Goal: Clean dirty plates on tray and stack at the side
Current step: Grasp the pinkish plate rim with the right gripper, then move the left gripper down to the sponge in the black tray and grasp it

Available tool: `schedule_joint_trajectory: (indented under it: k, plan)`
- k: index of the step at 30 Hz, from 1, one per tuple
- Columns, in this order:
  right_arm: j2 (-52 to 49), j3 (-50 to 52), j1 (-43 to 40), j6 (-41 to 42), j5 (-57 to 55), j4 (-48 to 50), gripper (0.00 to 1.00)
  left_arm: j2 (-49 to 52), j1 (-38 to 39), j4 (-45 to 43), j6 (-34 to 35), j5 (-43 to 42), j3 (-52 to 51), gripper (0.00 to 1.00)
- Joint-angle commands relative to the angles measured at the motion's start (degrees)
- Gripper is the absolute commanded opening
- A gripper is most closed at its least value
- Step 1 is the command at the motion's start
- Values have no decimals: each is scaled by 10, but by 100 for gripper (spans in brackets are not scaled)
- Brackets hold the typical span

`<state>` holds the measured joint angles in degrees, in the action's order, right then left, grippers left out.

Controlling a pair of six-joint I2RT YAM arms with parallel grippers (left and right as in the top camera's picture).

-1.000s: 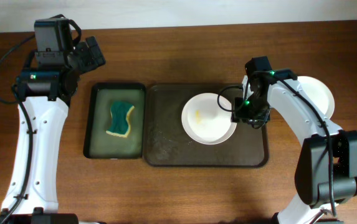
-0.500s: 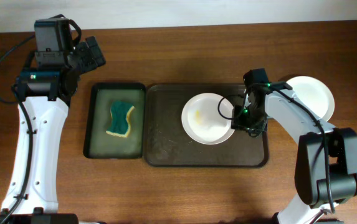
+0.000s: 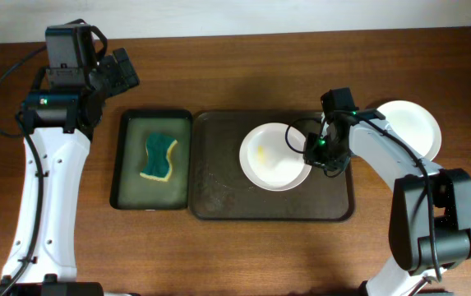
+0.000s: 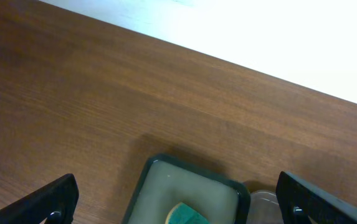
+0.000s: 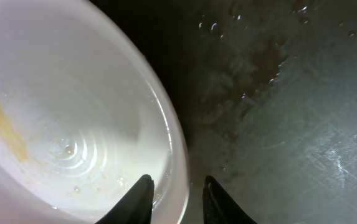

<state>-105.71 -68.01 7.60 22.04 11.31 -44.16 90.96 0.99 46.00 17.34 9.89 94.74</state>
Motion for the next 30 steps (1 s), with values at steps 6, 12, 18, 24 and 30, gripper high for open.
schedule_joint_trajectory:
  k: [6, 12, 18, 24, 30]
  plan:
    - [2, 6, 3, 1, -37, 16, 17, -9, 0, -1, 2, 4, 12, 99]
    - [2, 6, 3, 1, -37, 16, 16, -9, 0, -1, 2, 4, 12, 99]
    - [-15, 6, 3, 1, -36, 27, 16, -9, 0, -1, 2, 4, 12, 99]
    - [-24, 6, 3, 1, -36, 31, 16, -9, 0, -1, 2, 4, 12, 99]
    - [-28, 6, 3, 1, -36, 33, 12, -9, 0, -1, 2, 4, 12, 100]
